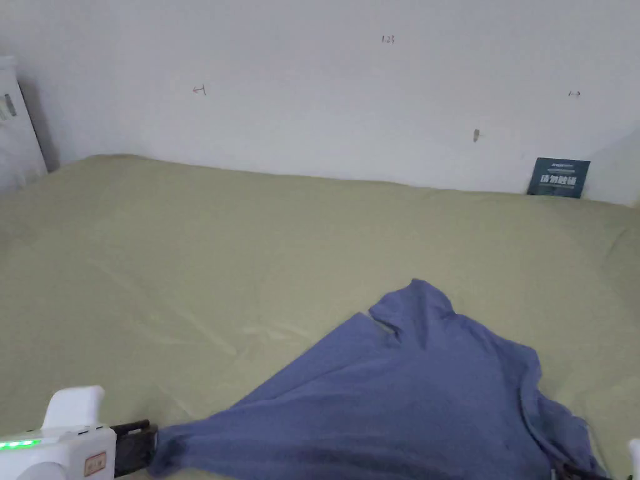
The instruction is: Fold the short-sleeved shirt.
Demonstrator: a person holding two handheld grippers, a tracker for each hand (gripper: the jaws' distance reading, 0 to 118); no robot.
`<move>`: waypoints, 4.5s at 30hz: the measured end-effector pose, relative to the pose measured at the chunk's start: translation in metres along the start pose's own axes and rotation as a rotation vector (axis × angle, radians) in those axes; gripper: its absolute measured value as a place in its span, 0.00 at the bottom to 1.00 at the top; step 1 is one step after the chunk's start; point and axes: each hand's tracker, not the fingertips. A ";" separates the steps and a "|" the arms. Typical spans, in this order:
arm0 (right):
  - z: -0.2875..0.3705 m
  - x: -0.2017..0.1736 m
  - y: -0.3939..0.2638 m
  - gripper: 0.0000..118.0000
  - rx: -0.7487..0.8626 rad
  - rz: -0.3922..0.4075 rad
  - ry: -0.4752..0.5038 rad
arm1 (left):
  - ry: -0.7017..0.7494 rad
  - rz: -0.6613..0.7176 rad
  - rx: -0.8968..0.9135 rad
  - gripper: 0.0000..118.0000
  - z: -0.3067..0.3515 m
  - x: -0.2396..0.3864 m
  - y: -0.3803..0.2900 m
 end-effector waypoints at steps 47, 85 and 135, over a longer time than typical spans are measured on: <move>-0.249 -0.034 0.204 0.04 -0.123 0.193 0.075 | -0.049 -0.177 -0.196 0.02 -0.074 0.053 0.013; 0.068 0.024 0.311 0.00 0.276 0.221 -0.048 | -0.152 -0.168 0.195 0.02 0.075 0.109 0.209; -0.040 0.006 0.597 0.00 0.520 0.081 -0.174 | 0.109 -0.231 0.494 0.02 0.032 0.241 0.545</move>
